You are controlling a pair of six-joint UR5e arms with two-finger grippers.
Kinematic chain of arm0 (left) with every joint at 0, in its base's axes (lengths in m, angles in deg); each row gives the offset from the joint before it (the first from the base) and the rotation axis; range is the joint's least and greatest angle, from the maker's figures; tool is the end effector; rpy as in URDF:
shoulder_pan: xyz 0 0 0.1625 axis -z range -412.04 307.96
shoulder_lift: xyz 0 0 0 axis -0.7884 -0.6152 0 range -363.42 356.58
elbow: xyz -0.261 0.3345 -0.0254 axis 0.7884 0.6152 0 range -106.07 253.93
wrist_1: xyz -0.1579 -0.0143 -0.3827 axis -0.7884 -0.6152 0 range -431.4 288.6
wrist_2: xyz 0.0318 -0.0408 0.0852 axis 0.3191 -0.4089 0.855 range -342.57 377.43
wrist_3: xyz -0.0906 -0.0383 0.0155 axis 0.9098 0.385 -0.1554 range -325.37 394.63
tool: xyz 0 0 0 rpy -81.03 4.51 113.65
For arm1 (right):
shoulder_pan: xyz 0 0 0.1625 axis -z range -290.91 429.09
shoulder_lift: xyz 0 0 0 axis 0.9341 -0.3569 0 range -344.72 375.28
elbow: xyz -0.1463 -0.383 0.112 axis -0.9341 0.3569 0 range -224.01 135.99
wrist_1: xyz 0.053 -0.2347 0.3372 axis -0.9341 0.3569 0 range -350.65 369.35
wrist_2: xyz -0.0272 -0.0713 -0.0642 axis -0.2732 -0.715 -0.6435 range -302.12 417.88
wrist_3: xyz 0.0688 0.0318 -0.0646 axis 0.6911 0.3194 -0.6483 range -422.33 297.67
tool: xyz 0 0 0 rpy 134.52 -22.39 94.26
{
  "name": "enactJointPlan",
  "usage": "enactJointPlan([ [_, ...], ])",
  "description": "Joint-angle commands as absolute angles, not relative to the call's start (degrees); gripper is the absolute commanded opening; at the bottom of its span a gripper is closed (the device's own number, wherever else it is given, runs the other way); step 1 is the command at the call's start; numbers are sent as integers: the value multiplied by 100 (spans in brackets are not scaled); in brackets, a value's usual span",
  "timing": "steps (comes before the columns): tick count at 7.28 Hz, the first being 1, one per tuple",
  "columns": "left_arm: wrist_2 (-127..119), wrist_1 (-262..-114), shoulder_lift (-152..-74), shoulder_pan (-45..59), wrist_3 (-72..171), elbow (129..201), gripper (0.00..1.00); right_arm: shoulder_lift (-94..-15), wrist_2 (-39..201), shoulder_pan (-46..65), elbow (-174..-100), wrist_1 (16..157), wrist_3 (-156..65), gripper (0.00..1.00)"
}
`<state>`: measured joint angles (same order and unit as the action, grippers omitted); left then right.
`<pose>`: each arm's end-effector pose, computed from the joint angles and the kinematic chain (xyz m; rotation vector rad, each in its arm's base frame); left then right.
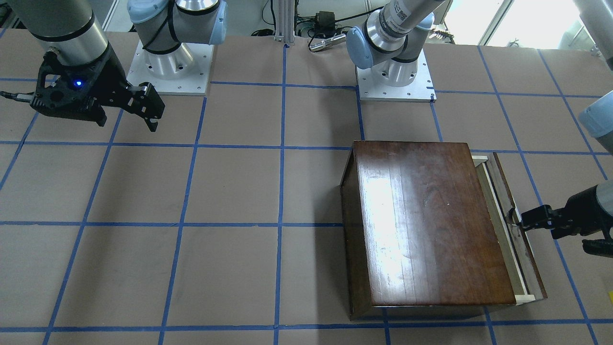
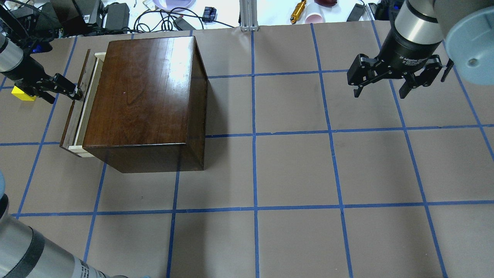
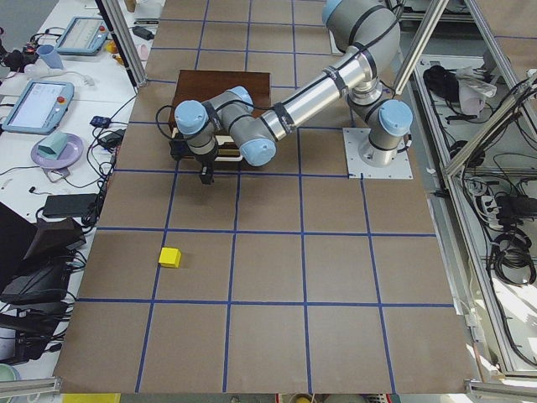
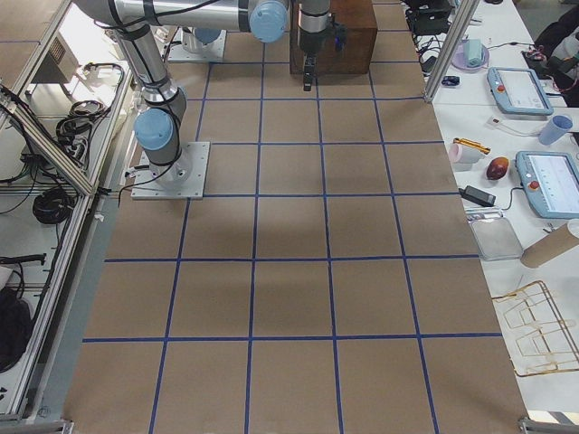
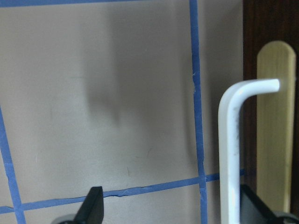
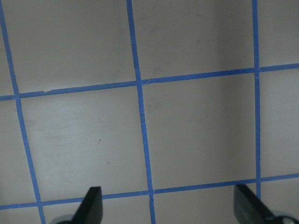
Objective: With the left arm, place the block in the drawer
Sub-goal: 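Pull the drawer open with the left gripper, away from the cabinet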
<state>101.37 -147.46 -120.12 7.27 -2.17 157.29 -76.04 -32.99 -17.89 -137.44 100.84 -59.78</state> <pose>0.2070 -0.6306 0.2986 -0.1508 -2.9904 -0.0448 0.1063 -0.4871 0.4723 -0.1518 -3.1227 -0.0170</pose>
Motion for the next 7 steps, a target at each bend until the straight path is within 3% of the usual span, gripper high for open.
enactJointPlan([
  [1,10198,-14699,-12049,720,-324,15708,100,-7604,-3299,-1792,-13744,10084,-5978,100],
  [7,10374,-14646,-12111,545,-431,15550,100,-7604,-3299,-1792,-13744,10084,-5978,100],
])
